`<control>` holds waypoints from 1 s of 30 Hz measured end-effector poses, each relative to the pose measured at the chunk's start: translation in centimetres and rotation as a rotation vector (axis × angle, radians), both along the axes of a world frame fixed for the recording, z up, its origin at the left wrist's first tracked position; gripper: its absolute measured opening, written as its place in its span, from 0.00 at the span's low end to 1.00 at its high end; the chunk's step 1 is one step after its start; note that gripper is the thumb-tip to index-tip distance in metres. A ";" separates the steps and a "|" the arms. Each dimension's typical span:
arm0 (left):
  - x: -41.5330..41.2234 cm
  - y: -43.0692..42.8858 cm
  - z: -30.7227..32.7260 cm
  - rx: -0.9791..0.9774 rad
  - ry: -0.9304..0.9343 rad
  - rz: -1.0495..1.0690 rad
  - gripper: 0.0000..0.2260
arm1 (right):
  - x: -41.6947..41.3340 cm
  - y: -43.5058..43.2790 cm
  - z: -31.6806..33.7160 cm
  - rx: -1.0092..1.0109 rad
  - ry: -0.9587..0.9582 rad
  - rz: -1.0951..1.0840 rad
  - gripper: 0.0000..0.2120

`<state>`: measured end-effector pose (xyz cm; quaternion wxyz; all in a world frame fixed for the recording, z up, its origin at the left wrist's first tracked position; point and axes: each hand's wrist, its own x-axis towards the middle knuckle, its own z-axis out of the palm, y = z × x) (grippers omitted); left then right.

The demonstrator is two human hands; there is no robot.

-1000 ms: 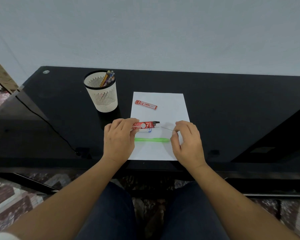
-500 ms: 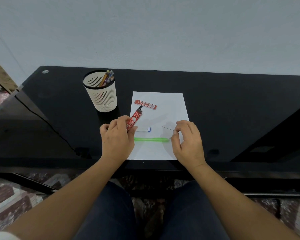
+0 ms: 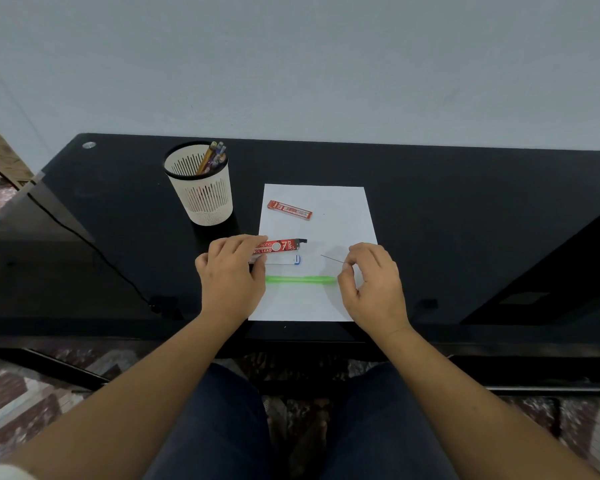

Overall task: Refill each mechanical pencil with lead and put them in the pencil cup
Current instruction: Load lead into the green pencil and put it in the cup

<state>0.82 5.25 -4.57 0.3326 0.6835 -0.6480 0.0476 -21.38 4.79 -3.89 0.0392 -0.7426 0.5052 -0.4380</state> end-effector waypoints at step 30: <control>-0.5 -2.3 3.9 0.350 0.029 -0.396 0.13 | -0.1 -0.7 -0.4 0.055 -0.058 -0.254 0.01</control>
